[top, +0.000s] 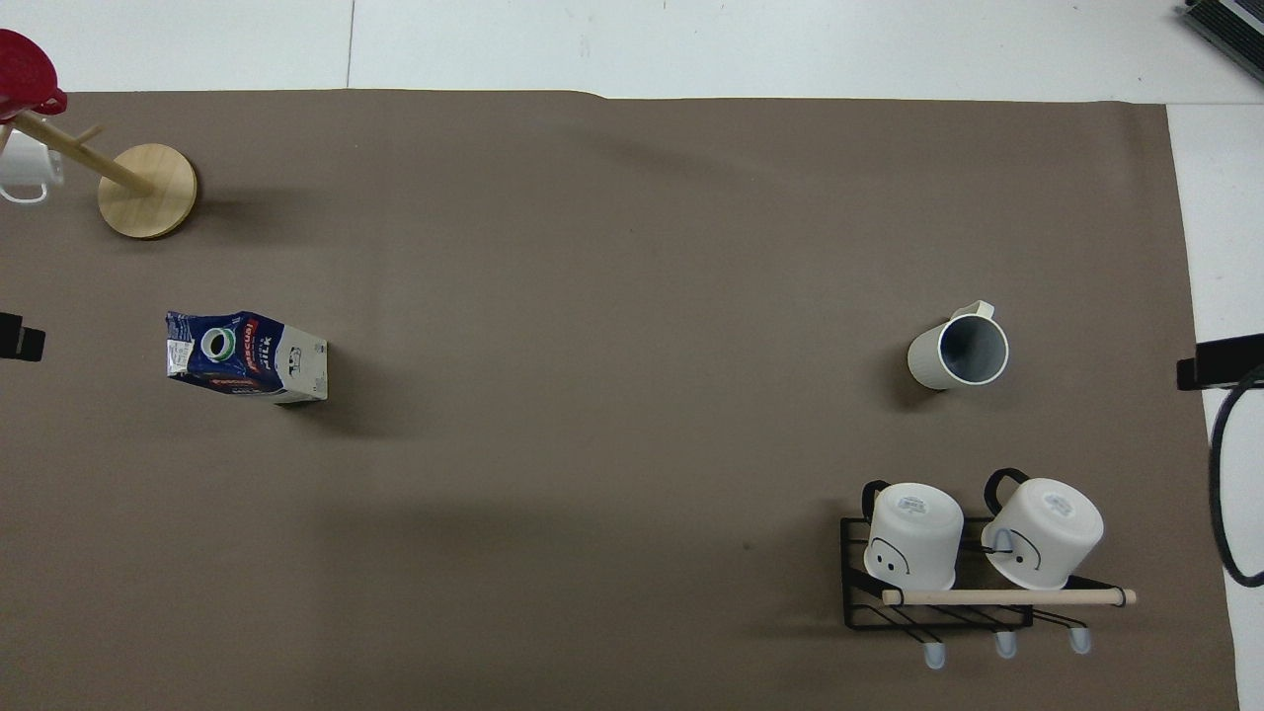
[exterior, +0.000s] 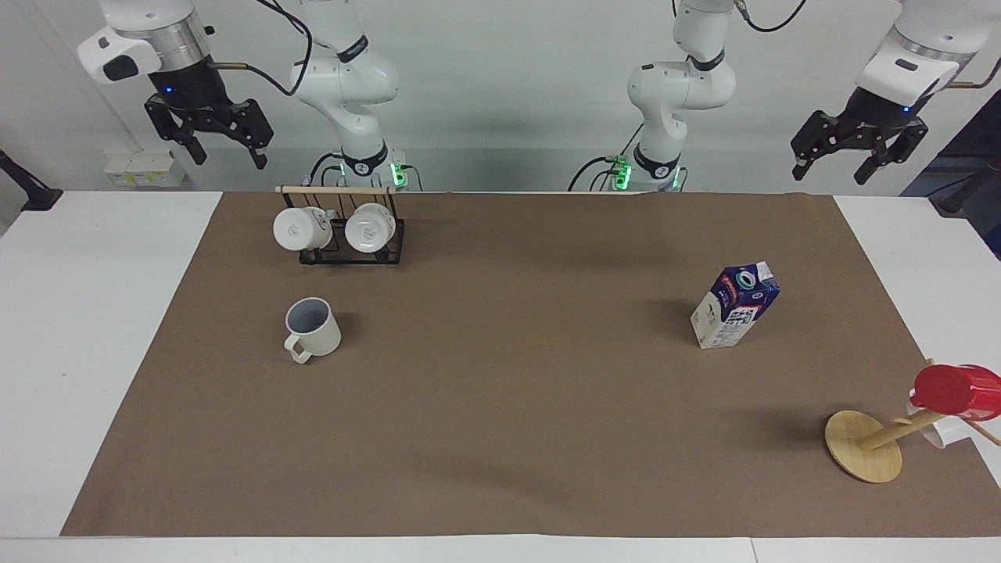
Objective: Place cup and milk on table
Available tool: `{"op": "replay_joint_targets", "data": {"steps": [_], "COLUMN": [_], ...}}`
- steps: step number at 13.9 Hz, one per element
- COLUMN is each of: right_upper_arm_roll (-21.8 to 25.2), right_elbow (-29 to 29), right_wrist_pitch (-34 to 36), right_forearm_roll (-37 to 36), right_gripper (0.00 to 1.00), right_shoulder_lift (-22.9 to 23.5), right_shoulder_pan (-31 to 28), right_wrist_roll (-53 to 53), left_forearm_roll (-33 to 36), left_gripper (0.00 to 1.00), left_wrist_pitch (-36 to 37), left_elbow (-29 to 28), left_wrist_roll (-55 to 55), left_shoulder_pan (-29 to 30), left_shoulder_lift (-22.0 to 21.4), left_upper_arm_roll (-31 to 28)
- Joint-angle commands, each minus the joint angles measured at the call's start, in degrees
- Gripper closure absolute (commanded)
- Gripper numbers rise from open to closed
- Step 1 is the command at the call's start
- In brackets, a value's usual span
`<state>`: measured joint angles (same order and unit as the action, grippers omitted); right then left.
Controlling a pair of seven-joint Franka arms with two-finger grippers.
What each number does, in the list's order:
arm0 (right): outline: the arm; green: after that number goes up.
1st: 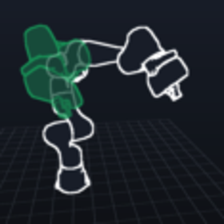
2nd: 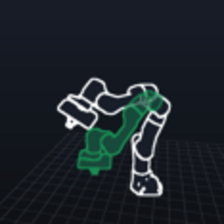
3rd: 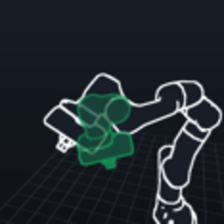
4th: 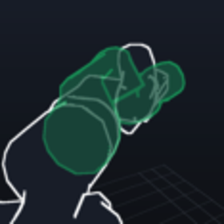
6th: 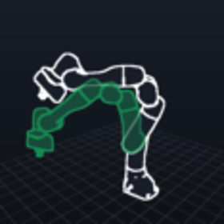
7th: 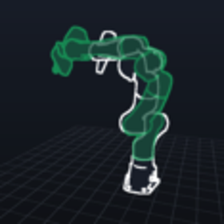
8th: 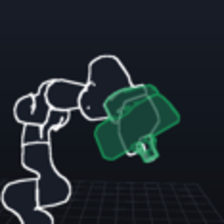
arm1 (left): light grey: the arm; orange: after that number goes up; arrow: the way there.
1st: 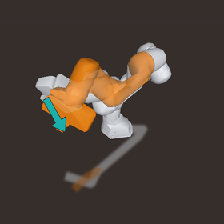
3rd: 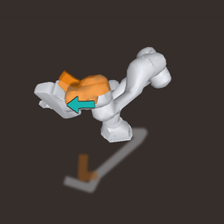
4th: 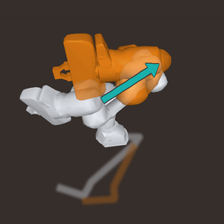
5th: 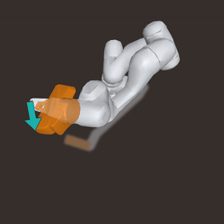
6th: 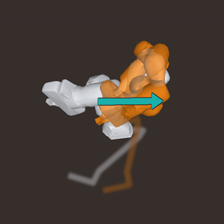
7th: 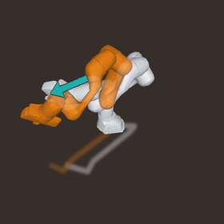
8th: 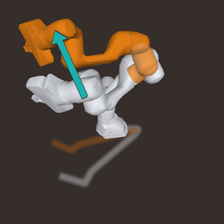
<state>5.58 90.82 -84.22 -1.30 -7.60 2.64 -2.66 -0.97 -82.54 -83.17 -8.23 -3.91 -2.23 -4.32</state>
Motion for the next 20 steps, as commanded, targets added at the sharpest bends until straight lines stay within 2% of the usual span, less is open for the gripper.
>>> {"op": "replay_joint_targets", "data": {"steps": [1,11,20], "right_upper_arm_roll": [-0.7,-0.7,-0.7], "right_elbow": [1.6,2.0,1.8], "right_wrist_pitch": [-2.0,-4.8,-3.5], "right_forearm_roll": [0.3,0.0,0.4], "right_gripper": [0.0,0.0,0.0], "right_shoulder_lift": [-0.6,-0.2,-0.3], "right_shoulder_pan": [-0.4,-0.5,-0.6], "right_wrist_roll": [0.5,1.3,1.3], "left_forearm_roll": [0.6,0.6,0.6], "left_gripper": [0.0,0.0,0.0], "left_wrist_pitch": [2.2,1.8,1.9], "left_elbow": [5.1,2.7,2.3], "left_wrist_roll": [0.4,0.7,0.5], "left_shoulder_pan": [0.2,-0.4,-0.2], "left_shoulder_lift": [3.5,1.4,1.2], "left_upper_arm_roll": [0.4,0.2,0.2]}}
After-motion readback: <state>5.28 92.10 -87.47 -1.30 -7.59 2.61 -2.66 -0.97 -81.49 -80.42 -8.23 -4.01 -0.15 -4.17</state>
